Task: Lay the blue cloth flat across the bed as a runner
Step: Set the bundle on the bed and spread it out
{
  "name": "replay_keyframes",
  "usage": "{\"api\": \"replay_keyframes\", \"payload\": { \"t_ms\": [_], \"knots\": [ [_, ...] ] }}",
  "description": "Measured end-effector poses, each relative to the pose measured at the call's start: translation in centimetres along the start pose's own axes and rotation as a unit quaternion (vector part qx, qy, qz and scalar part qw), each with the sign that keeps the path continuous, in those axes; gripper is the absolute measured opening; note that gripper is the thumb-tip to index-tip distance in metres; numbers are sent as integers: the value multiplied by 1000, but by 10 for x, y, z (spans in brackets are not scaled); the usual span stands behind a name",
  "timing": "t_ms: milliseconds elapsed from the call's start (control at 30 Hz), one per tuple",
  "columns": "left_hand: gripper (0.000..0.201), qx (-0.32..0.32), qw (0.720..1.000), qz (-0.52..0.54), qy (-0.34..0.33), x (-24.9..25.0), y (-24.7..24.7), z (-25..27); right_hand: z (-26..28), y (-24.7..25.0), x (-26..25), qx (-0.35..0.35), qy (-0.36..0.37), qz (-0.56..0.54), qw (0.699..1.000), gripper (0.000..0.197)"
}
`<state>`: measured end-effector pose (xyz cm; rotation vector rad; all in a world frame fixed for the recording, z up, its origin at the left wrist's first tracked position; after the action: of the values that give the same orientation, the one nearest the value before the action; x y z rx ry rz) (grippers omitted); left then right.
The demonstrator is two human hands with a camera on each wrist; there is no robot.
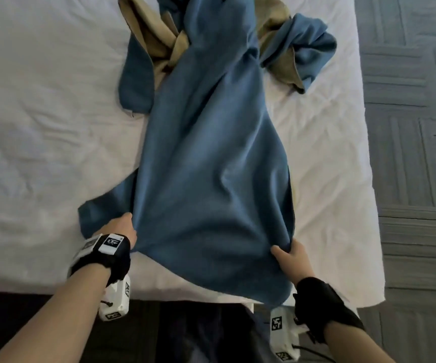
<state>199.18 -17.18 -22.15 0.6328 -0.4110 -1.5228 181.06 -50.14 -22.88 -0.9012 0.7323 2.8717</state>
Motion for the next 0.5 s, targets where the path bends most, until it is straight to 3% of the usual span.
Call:
{"api": "replay_keyframes", "payload": {
  "t_ms": [100, 200, 300, 400, 500],
  "knots": [
    [33, -73, 997, -9, 4, -17, -53, 35, 14, 22, 38, -40, -13, 102, 994, 20],
    [38, -153, 988, -10, 4, -23, -100, 64, 25, 34, 75, -118, -54, 222, 966, 31],
    [46, -197, 980, -21, 12, -26, -124, 84, 33, 41, 92, -113, -63, 294, 947, 42],
    [53, -96, 994, 56, 6, -22, -114, 83, 38, 41, 81, -18, 17, 226, 974, 52],
    [35, 46, 985, 163, 2, -16, -84, 73, 29, 37, 50, 79, 94, 167, 978, 50]
  ]
}}
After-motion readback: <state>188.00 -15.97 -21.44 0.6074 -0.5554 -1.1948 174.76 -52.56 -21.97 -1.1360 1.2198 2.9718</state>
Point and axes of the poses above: each hand's wrist, its own z-axis away from the middle knuckle, its own y-axis out of the back of the hand, x = y × z, the point moved 1 cm from there along -z, towards the middle knuckle, and after that the axes turned 4 degrees about -x, right-handed, at the moved point
